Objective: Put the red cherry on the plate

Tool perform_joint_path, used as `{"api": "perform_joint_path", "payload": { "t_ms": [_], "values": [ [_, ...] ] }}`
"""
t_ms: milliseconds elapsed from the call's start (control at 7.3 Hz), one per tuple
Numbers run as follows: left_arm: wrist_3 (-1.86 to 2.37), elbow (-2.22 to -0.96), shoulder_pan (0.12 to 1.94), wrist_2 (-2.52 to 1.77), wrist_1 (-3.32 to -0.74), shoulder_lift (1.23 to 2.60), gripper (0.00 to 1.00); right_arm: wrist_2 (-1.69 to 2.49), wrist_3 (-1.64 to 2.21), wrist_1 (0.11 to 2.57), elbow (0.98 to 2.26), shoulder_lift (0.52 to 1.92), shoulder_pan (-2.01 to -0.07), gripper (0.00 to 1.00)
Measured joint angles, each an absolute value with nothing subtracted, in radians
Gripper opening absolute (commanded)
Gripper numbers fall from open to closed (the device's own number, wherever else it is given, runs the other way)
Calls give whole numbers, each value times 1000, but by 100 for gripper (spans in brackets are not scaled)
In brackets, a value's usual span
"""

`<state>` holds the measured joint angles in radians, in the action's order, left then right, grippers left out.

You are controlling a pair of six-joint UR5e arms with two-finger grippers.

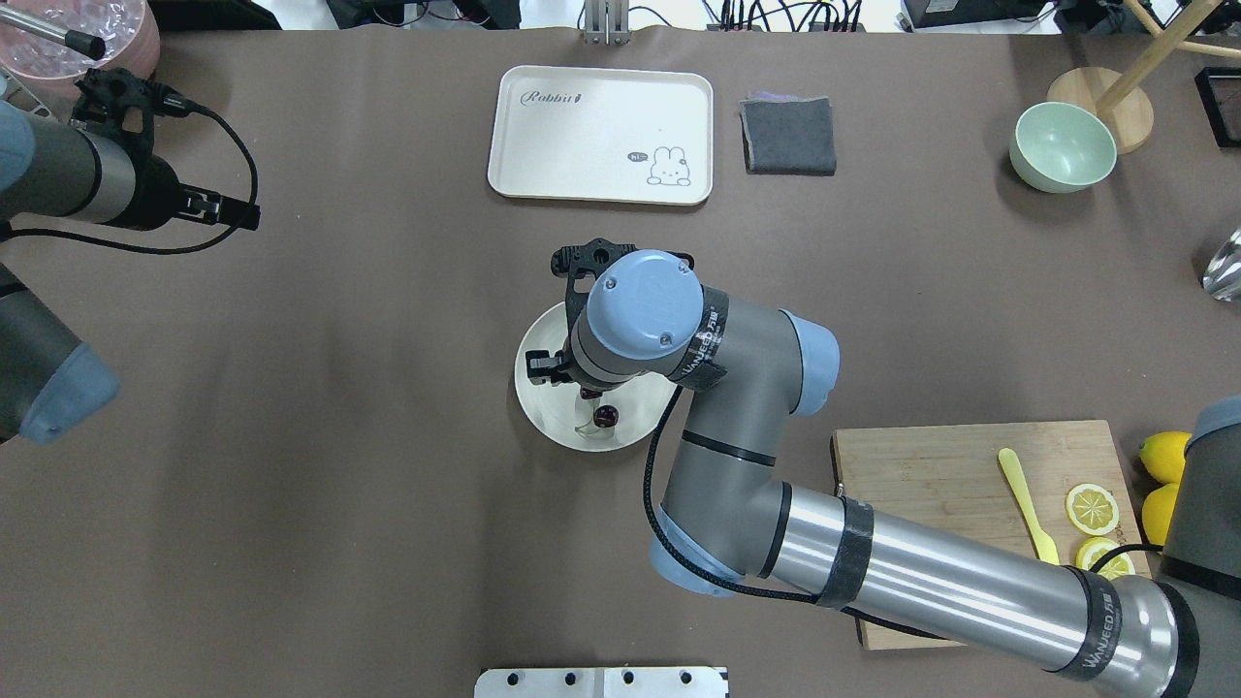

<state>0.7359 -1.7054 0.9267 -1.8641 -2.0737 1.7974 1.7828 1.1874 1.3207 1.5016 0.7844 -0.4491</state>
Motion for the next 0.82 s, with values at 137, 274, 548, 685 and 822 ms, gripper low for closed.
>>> {"api": "perform_joint_path", "payload": {
  "t_ms": [137,274,548,685,822],
  "values": [
    [734,-1701,929,-1866,-2073,1785,98,1800,1180,1409,1550,782,-480,100],
    [721,-1700,944,-1868,-2069,1768,98,1838,1143,1540,1619,786,-529,100],
    [579,-1696,1036,-1892,-2050,1721,98,1936,986,1802,1763,825,-653,100],
    [475,-1690,1104,-1916,-2035,1687,98,1958,863,1924,1835,876,-723,100],
    [395,-1683,1172,-1946,-2021,1655,98,1976,726,2006,1891,941,-799,100]
  ]
}}
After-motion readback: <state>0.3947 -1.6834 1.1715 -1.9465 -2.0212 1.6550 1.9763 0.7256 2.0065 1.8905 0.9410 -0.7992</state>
